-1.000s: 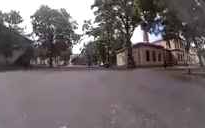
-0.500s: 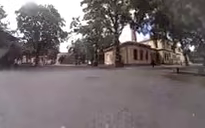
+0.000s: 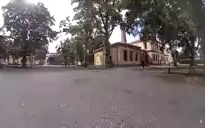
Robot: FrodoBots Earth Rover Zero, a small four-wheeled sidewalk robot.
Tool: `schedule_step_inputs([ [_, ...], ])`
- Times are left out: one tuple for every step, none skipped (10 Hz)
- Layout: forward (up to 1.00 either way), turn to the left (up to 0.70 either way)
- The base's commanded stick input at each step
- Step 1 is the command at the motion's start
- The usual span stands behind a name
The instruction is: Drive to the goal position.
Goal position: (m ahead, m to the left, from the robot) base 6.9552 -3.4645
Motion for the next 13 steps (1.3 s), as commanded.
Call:
schedule_step_inputs([
  [0.85,0.01],
  [0.85,0.01],
  [0.85,0.01],
  [0.85,0.01],
  [0.85,0.01],
  [0.85,0.01],
  [0.85,0.01],
  [0.85,0.01],
  [0.85,0.01],
  [0.85,0.01],
  [0.85,0.01],
  [0.85,0.01],
  [0.85,0.01],
])
